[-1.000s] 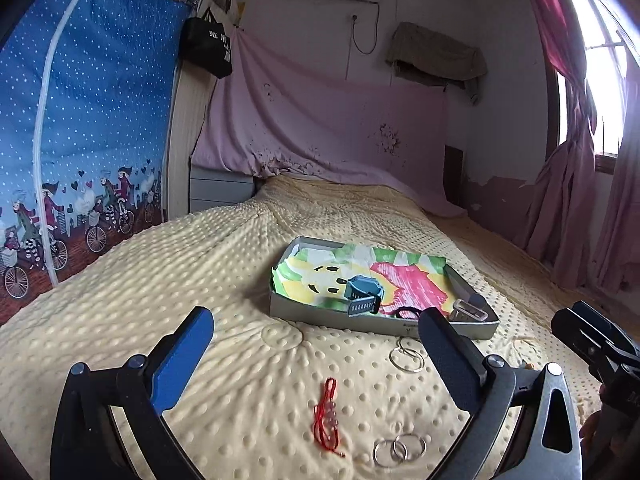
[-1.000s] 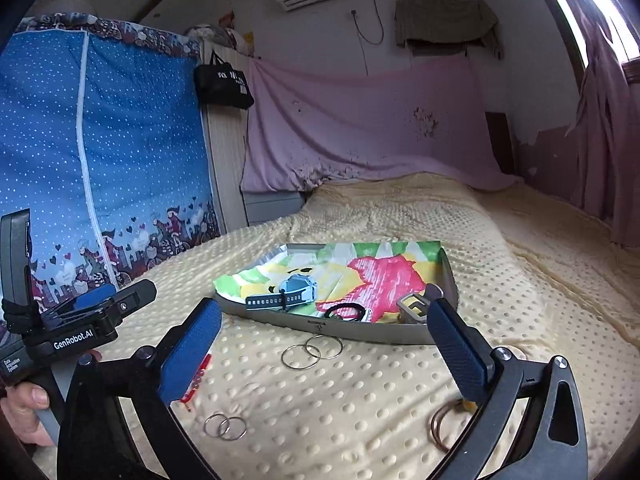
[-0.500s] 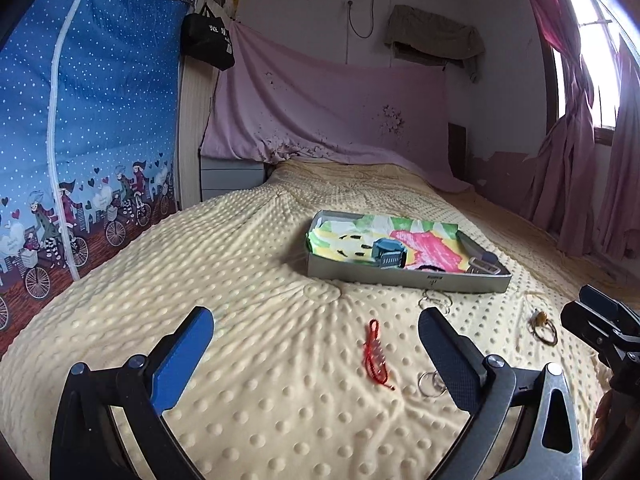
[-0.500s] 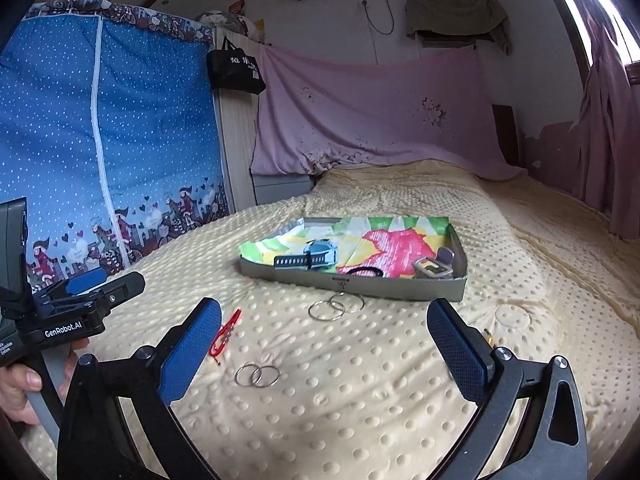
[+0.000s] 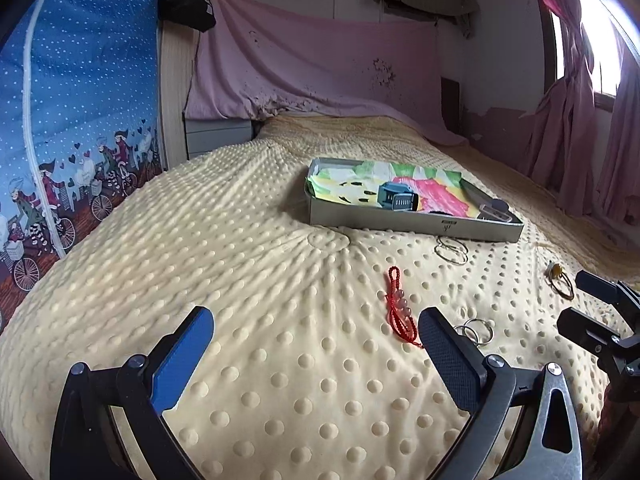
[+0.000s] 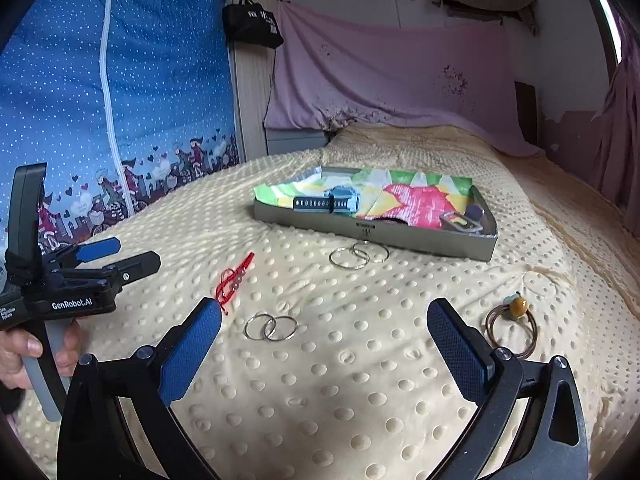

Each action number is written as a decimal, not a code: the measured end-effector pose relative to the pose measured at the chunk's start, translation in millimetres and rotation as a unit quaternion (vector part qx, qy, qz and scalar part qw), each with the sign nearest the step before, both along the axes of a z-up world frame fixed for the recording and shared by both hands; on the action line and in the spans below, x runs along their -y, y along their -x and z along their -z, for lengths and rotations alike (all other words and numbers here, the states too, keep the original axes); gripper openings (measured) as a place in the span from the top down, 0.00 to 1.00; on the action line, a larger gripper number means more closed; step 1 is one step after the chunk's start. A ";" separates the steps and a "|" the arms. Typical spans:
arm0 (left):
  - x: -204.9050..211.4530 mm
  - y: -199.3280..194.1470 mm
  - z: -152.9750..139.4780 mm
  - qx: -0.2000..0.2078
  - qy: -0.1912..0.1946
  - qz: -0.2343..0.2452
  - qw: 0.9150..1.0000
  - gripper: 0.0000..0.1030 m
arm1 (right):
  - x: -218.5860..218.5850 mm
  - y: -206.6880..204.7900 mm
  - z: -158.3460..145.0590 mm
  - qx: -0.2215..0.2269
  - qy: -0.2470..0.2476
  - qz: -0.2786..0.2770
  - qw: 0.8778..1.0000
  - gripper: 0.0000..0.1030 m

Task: Organize jewelry
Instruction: 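Grasp the red beaded string bracelet with the left tool while the right tool grasps a silver ring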

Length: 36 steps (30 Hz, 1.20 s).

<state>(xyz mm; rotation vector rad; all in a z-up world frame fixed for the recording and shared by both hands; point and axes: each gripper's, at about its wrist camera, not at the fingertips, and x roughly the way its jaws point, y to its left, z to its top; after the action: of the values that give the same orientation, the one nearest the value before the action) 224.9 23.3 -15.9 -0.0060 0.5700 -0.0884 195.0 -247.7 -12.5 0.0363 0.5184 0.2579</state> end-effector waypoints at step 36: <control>28.5 -70.4 49.4 -0.132 0.086 0.145 0.977 0.94 | -54.1 -64.2 55.3 -0.125 0.029 -0.105 0.986 0.62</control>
<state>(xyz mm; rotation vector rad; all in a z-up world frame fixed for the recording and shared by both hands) 295.3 -5.2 -65.3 -0.1048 0.8256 -0.4254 259.1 -193.6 -67.8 -0.0438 0.7814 0.4475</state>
